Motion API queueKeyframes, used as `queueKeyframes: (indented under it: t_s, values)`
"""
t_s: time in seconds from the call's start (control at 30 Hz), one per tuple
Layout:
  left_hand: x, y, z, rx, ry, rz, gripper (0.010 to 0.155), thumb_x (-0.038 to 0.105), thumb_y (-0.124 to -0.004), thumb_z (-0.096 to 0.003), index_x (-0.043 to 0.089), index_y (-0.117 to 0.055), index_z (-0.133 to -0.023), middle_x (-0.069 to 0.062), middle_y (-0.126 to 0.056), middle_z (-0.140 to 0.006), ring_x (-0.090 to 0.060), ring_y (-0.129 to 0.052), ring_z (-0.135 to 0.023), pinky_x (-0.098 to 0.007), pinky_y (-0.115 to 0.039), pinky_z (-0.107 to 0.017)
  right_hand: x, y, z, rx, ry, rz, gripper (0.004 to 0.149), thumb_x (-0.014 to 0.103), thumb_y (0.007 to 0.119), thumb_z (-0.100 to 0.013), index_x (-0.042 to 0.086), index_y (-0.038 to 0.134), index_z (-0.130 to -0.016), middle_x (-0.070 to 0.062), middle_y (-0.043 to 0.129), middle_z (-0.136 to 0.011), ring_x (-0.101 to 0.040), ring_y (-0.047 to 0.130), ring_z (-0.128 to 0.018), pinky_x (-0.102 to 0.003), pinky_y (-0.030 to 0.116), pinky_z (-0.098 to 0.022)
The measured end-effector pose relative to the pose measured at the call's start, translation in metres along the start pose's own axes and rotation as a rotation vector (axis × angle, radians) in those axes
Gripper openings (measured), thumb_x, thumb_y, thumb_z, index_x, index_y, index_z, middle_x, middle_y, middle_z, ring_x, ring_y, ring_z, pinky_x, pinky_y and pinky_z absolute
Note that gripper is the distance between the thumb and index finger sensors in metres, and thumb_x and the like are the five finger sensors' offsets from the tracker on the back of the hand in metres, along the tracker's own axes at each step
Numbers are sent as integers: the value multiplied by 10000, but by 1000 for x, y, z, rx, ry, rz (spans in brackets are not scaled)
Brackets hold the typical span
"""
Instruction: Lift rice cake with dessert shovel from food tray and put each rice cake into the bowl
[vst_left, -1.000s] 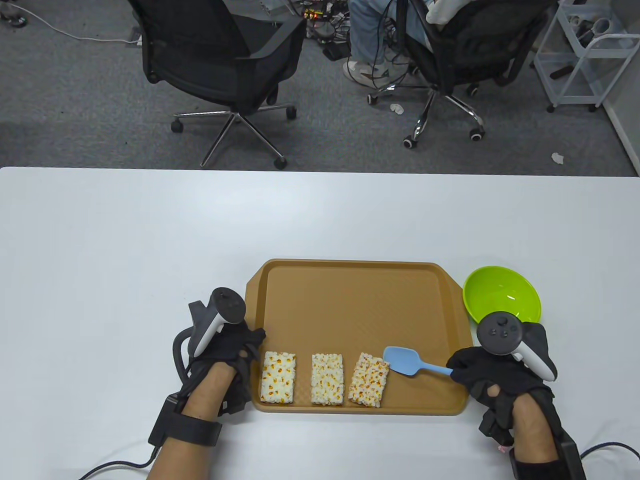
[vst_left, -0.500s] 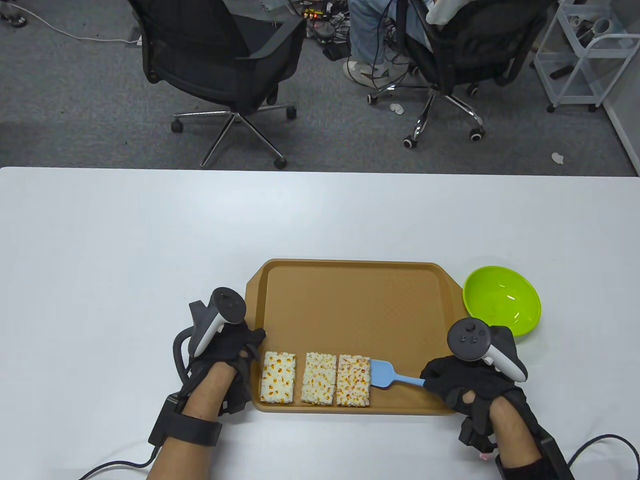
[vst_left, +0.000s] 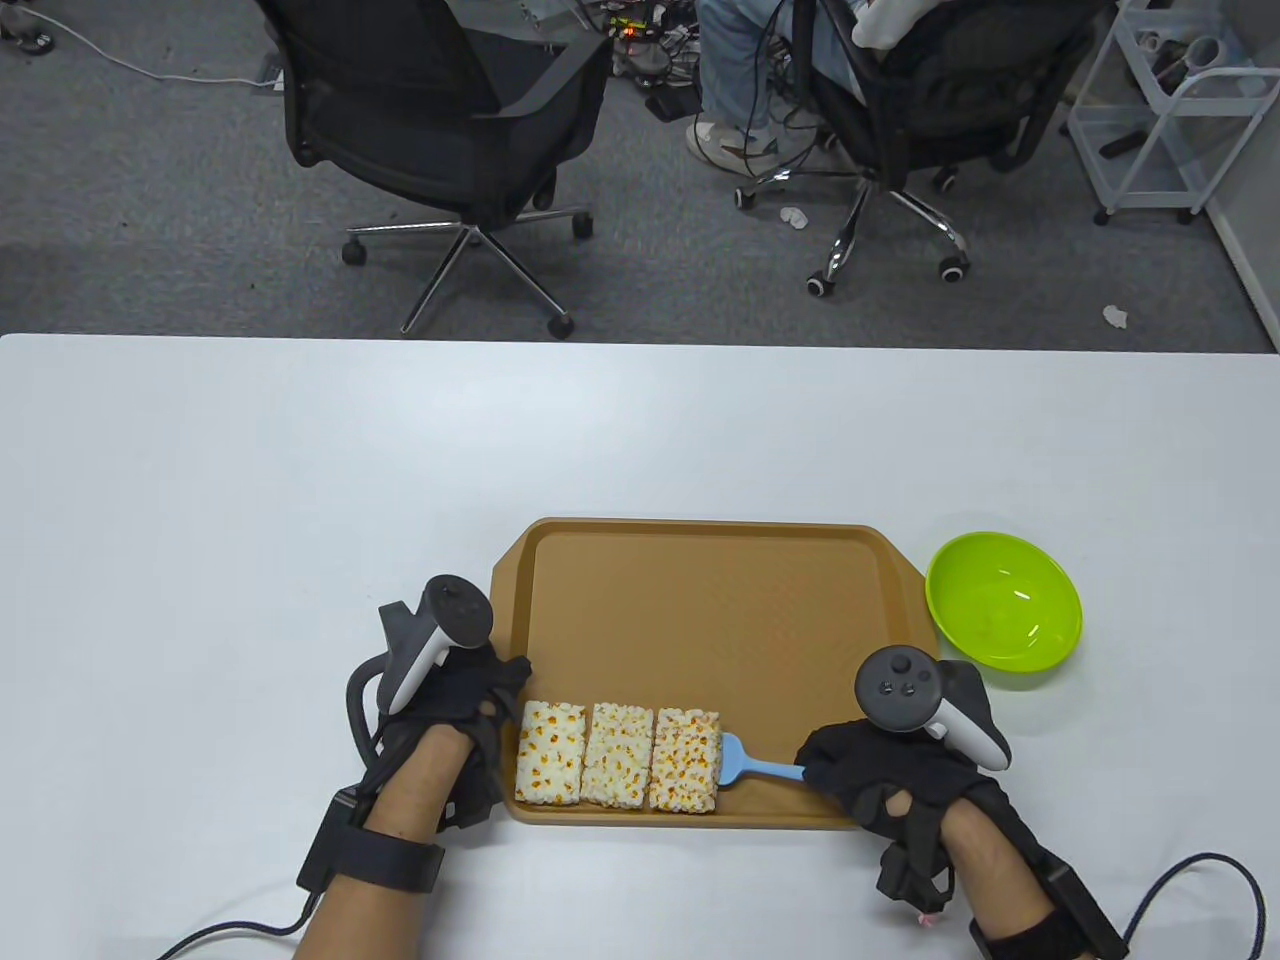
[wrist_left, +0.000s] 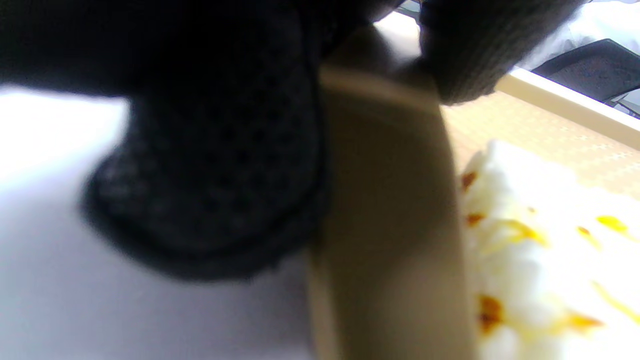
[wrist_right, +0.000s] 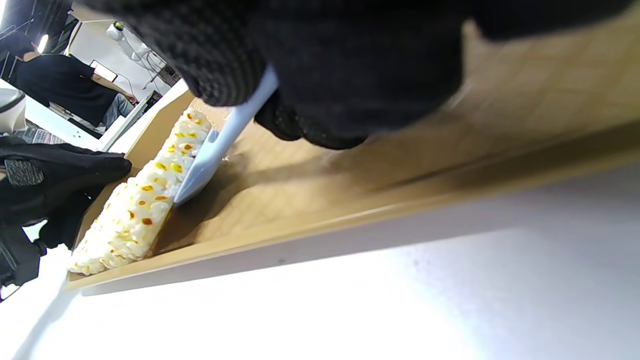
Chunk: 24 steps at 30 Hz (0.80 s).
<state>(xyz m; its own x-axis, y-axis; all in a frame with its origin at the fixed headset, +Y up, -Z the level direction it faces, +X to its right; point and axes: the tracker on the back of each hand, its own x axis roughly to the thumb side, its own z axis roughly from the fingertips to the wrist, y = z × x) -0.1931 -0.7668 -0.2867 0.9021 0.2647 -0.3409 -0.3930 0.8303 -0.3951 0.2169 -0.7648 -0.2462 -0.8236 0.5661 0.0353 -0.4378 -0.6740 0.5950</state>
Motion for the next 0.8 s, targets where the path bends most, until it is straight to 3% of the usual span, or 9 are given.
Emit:
queueKeyframes:
  t_s: [0.2, 0.4, 0.57, 0.8]
  values:
    - [0, 0, 0, -4, -1, 4, 729, 519, -805, -474, 58, -575, -989, -112, -1036, -512, -236, -1117, -140, -349, -926, -10, -12, -23, 14, -43, -11, -169, 456, 358, 741, -364, 152, 841, -758, -132, 891, -703, -114, 977, -133, -286, 864, -19]
    - [0, 0, 0, -6, -1, 5, 730, 520, -804, -474, 57, -574, -989, -113, -1035, -511, -235, -1117, -141, -351, -925, -12, -28, -61, 47, -250, 12, -289, 453, 363, 752, -368, 148, 855, -754, -137, 901, -697, -108, 974, -107, -279, 861, -3]
    - [0, 0, 0, -6, -1, 5, 729, 519, -803, -475, 57, -572, -990, -114, -1035, -512, -235, -1117, -142, -352, -926, -13, -58, -89, 72, -462, 128, -381, 454, 366, 756, -373, 140, 861, -752, -143, 907, -690, -103, 967, -76, -274, 857, 15]
    - [0, 0, 0, -8, -2, 7, 730, 519, -802, -475, 57, -570, -990, -113, -1033, -513, -234, -1117, -145, -354, -926, -16, -100, -105, 91, -643, 357, -496, 455, 369, 759, -375, 133, 867, -749, -148, 912, -680, -97, 960, -54, -272, 859, 25]
